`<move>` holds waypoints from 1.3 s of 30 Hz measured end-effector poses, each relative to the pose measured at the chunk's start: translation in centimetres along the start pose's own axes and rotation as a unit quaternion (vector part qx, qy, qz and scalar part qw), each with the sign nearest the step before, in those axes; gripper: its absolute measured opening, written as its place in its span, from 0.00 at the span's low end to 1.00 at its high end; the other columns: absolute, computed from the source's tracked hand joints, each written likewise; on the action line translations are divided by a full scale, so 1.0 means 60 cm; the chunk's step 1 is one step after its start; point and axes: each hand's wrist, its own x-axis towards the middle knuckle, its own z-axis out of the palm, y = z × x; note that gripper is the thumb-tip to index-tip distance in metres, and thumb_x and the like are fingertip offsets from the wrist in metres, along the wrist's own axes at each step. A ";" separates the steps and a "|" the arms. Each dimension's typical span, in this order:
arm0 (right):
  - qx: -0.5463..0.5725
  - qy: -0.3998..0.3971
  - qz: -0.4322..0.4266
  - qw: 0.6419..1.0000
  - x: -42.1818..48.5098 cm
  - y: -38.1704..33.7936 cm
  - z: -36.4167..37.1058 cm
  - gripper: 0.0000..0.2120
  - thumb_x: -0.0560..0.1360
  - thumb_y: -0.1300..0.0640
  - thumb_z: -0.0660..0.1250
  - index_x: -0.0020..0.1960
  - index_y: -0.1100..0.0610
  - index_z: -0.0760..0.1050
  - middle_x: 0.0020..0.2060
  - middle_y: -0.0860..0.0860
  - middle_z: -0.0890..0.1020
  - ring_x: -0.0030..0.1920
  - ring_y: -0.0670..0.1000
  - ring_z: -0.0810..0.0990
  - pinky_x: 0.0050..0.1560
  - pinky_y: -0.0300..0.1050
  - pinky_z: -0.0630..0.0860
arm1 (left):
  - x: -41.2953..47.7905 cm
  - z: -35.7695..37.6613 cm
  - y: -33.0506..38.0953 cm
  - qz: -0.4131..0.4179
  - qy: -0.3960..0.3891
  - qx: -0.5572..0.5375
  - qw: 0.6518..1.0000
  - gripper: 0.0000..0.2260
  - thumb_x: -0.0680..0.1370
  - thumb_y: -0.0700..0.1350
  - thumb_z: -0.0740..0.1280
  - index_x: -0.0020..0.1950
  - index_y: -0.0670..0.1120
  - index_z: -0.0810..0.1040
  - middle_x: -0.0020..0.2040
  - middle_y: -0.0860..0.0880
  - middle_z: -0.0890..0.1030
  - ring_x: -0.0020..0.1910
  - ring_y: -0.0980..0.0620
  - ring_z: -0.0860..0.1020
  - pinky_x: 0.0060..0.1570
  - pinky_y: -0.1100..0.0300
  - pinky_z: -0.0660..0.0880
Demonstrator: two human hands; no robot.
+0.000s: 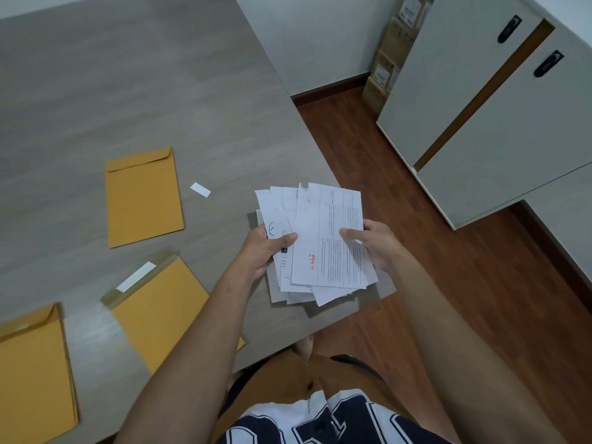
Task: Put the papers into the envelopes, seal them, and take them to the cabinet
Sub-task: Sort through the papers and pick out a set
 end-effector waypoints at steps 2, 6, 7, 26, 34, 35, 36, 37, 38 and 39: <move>0.000 -0.011 0.004 1.000 0.001 0.000 0.003 0.11 0.73 0.60 0.73 0.56 0.58 0.81 0.53 0.49 0.86 0.55 0.57 0.83 0.61 0.62 0.76 | -0.002 -0.001 0.000 0.004 -0.009 0.007 1.000 0.17 0.73 0.35 0.73 0.61 0.39 0.78 0.57 0.43 0.84 0.54 0.44 0.83 0.53 0.51 0.81; 0.001 -0.029 0.004 1.000 0.003 -0.001 0.006 0.12 0.75 0.62 0.71 0.59 0.57 0.79 0.55 0.49 0.85 0.57 0.56 0.82 0.63 0.60 0.74 | -0.005 0.001 0.001 -0.008 -0.008 0.023 1.000 0.13 0.78 0.44 0.70 0.61 0.42 0.79 0.56 0.45 0.84 0.54 0.46 0.84 0.52 0.52 0.81; -0.001 -0.022 -0.003 1.000 0.003 -0.002 0.006 0.13 0.75 0.62 0.71 0.59 0.56 0.79 0.55 0.49 0.85 0.57 0.55 0.82 0.62 0.59 0.75 | -0.005 0.000 0.002 -0.020 -0.001 0.010 1.000 0.11 0.80 0.45 0.67 0.60 0.42 0.79 0.55 0.44 0.85 0.53 0.46 0.84 0.52 0.52 0.81; -0.132 -0.045 -0.101 0.985 -0.019 -0.015 0.045 0.24 0.72 0.52 0.75 0.65 0.46 0.70 0.58 0.44 0.80 0.55 0.49 0.80 0.46 0.45 0.74 | -0.016 0.028 0.014 0.019 -0.016 0.046 0.999 0.18 0.74 0.41 0.74 0.63 0.47 0.78 0.58 0.50 0.84 0.55 0.47 0.83 0.57 0.45 0.79; -0.154 -0.027 -0.100 0.983 -0.015 -0.027 0.062 0.37 0.60 0.39 0.81 0.65 0.44 0.72 0.57 0.46 0.80 0.55 0.49 0.80 0.53 0.52 0.79 | -0.031 -0.005 0.035 0.070 0.034 -0.064 0.995 0.14 0.75 0.34 0.71 0.58 0.45 0.79 0.58 0.45 0.84 0.55 0.45 0.83 0.57 0.42 0.78; -0.128 -0.030 -0.092 0.987 -0.015 -0.030 0.061 0.35 0.60 0.42 0.82 0.63 0.47 0.74 0.56 0.49 0.82 0.54 0.51 0.83 0.53 0.53 0.81 | -0.032 -0.022 0.037 0.084 0.042 -0.098 0.991 0.14 0.75 0.33 0.71 0.59 0.44 0.79 0.59 0.44 0.83 0.57 0.43 0.82 0.59 0.41 0.77; -0.090 -0.041 -0.085 0.991 -0.016 -0.031 0.062 0.31 0.62 0.46 0.82 0.62 0.51 0.75 0.54 0.53 0.84 0.52 0.53 0.84 0.52 0.53 0.82 | -0.031 -0.039 0.039 0.096 0.050 -0.127 0.986 0.15 0.75 0.33 0.71 0.61 0.43 0.78 0.61 0.43 0.82 0.59 0.42 0.81 0.60 0.40 0.76; -0.046 -0.060 -0.080 0.994 -0.018 -0.031 0.068 0.29 0.65 0.51 0.81 0.61 0.55 0.75 0.53 0.56 0.85 0.51 0.55 0.85 0.51 0.51 0.83 | -0.031 -0.058 0.040 0.110 0.058 -0.157 0.980 0.17 0.75 0.34 0.71 0.63 0.42 0.77 0.63 0.42 0.81 0.61 0.41 0.80 0.62 0.39 0.75; -0.002 -0.079 -0.074 0.994 -0.021 -0.031 0.079 0.27 0.66 0.54 0.80 0.60 0.58 0.75 0.53 0.58 0.85 0.50 0.58 0.85 0.50 0.50 0.83 | -0.033 -0.075 0.041 0.120 0.069 -0.182 0.973 0.19 0.75 0.34 0.72 0.65 0.41 0.76 0.64 0.42 0.80 0.63 0.40 0.78 0.63 0.38 0.73; 0.032 -0.100 -0.069 0.992 -0.024 -0.031 0.090 0.24 0.67 0.56 0.80 0.59 0.61 0.75 0.54 0.61 0.84 0.49 0.59 0.85 0.50 0.49 0.82 | -0.036 -0.088 0.042 0.128 0.081 -0.203 0.967 0.21 0.74 0.35 0.72 0.67 0.41 0.75 0.65 0.41 0.79 0.64 0.40 0.78 0.65 0.37 0.72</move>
